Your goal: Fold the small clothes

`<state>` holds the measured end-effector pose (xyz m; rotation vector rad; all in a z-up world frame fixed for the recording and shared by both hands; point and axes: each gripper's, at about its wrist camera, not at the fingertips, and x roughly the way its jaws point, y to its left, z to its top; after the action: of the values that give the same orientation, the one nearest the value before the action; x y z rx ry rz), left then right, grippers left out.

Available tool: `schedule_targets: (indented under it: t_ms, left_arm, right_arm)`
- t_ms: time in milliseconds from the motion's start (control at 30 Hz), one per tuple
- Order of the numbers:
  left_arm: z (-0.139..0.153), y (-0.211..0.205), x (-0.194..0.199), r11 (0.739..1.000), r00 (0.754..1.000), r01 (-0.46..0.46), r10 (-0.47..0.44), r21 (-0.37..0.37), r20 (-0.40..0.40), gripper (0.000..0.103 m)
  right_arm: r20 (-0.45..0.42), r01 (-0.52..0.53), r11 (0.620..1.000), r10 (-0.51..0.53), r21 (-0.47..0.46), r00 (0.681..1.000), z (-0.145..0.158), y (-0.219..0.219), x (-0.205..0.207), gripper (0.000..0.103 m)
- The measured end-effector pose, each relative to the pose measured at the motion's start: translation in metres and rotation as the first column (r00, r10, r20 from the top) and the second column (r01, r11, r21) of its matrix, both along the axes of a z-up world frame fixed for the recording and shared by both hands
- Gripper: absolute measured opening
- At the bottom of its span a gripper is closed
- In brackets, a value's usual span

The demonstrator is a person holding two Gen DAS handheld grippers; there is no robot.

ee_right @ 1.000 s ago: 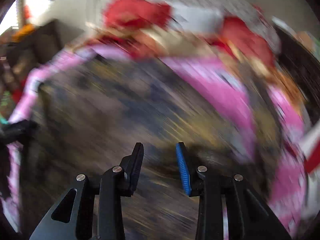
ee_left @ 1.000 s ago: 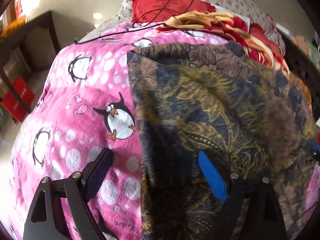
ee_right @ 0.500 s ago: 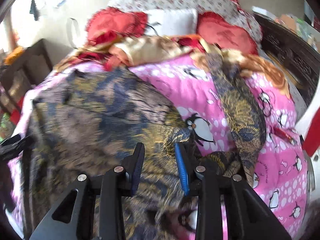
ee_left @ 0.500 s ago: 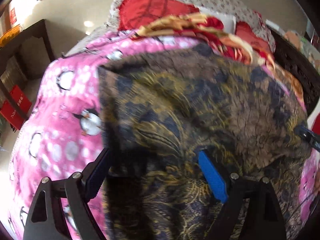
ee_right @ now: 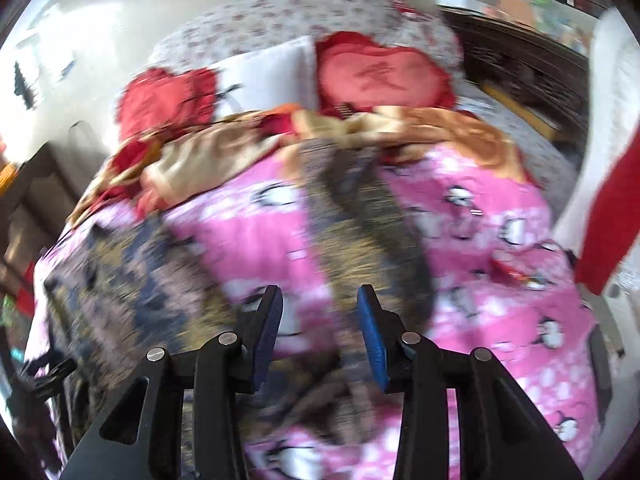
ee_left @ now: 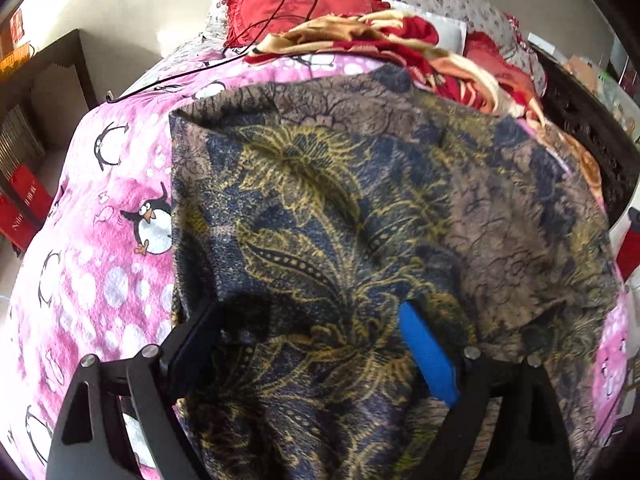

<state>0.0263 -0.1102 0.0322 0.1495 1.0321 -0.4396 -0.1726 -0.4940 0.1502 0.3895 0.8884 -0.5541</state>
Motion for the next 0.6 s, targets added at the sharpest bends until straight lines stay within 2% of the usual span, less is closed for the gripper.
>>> schedule_targets:
  t_ms: [100, 267, 500, 600]
  left_arm:
    - [0.005, -0.004, -0.004, 1.000, 1.000, 0.009, -0.009, -0.001, 0.015, 0.092]
    - [0.005, -0.008, -0.007, 1.000, 1.000, 0.022, -0.022, 0.003, 0.005, 0.092]
    - [0.010, -0.004, -0.009, 1.000, 1.000, 0.018, -0.018, -0.013, 0.011, 0.092]
    - [0.012, -0.002, -0.007, 1.000, 1.000, 0.014, -0.014, -0.013, 0.009, 0.092]
  right_arm:
    - [-0.011, 0.016, 1.000, -0.016, -0.005, 1.000, -0.003, -0.013, 0.004, 0.035]
    - [0.003, -0.017, 1.000, 0.017, 0.003, 1.000, -0.013, -0.017, 0.029, 0.035]
    - [-0.055, -0.081, 0.994, 0.077, -0.073, 0.996, -0.036, -0.023, 0.101, 0.036]
    - [-0.097, -0.031, 0.993, 0.020, -0.114, 0.995, -0.050, -0.036, 0.126, 0.036]
